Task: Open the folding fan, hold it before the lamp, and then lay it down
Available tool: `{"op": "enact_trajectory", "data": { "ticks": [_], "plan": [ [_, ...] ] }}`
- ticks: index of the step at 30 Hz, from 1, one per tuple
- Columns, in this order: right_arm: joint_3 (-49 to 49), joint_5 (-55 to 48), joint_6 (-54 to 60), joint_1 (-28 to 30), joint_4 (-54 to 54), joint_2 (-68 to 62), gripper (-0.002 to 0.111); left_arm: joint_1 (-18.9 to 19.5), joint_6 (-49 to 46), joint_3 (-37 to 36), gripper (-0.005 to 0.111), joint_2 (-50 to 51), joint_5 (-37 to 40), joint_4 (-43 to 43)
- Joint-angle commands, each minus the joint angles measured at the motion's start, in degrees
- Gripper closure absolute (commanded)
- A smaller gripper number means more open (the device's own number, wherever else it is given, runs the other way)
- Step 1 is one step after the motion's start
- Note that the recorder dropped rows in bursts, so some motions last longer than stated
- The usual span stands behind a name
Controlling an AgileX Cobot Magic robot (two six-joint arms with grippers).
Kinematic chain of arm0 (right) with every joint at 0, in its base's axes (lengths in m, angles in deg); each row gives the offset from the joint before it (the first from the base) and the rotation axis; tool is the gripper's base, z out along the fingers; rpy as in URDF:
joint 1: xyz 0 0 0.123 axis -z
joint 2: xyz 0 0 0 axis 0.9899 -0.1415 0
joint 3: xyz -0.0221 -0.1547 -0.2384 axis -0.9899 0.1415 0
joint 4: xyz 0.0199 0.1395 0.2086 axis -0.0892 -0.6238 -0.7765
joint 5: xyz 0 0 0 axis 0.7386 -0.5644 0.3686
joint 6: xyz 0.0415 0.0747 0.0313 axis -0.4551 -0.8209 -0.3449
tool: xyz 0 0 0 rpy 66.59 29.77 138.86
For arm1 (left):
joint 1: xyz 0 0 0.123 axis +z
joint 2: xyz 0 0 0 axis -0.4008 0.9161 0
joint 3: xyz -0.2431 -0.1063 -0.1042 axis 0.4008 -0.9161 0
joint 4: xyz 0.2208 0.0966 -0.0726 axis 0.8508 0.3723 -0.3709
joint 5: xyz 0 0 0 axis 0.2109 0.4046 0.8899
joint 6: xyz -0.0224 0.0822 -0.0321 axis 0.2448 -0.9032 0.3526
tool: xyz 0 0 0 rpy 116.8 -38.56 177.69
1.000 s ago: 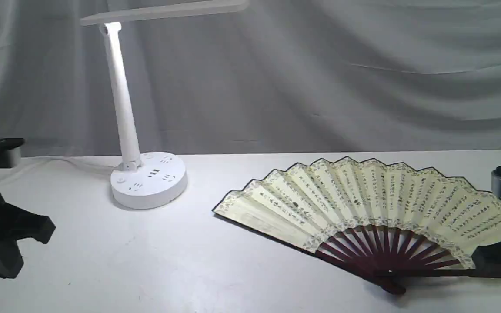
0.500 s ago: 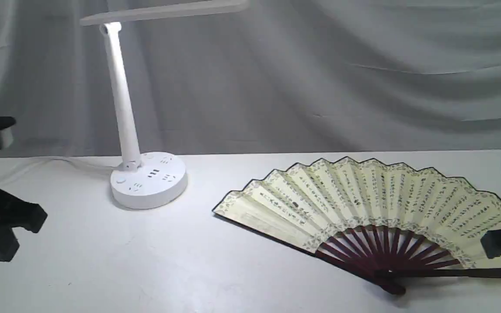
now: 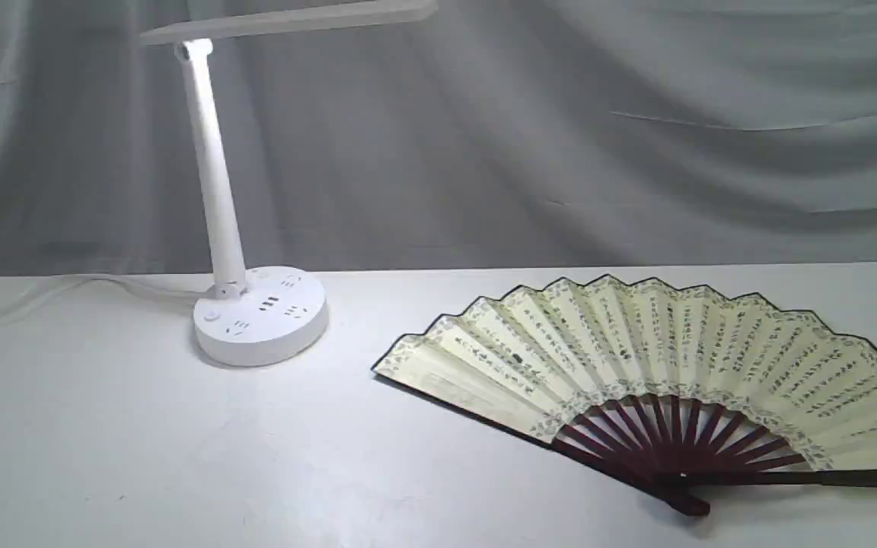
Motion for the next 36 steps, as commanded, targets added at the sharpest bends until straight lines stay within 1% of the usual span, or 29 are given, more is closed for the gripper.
{"op": "enact_trajectory", "data": {
  "ticks": [1,6,13,17,24,28,31,33,36],
  "plan": [
    [0.3,-1.7,0.8,0.4,-0.1,6.1,0.108,-0.2,1.0,-1.6,0.107,-6.9,-1.2,0.0],
    [0.3,-3.5,0.7,0.4,-0.1,14.2,0.108,-0.2,1.0,-2.6,0.107,-16.9,-0.9,0.0],
    [0.3,-9.1,0.9,0.4,-0.1,26.6,0.108,-0.2,1.0,-2.6,0.107,-32.2,1.5,0.0],
    [0.3,-10.8,0.9,0.4,-0.1,34.4,0.108,-0.2,2.5,-2.6,0.107,-40.4,4.0,0.0],
    [0.3,-15.0,0.7,0.4,-0.1,46.2,0.108,-0.2,2.6,-2.6,0.107,-53.9,12.6,0.0],
    [0.3,-15.4,0.7,0.4,0.2,52.8,0.108,-0.2,2.7,-2.6,0.107,-61.3,12.6,0.0],
    [0.3,-15.4,0.7,0.4,0.5,58.0,0.108,-0.2,2.7,-2.6,0.107,-63.6,10.8,0.0],
    [0.3,-15.4,0.6,0.4,0.5,60.7,0.108,-0.2,2.3,-1.6,0.107,-63.6,12.3,-0.1],
    [0.4,-15.4,0.6,0.4,1.2,60.7,0.108,-0.2,2.2,-1.9,0.107,-63.6,10.5,-0.3]
  ]
}}
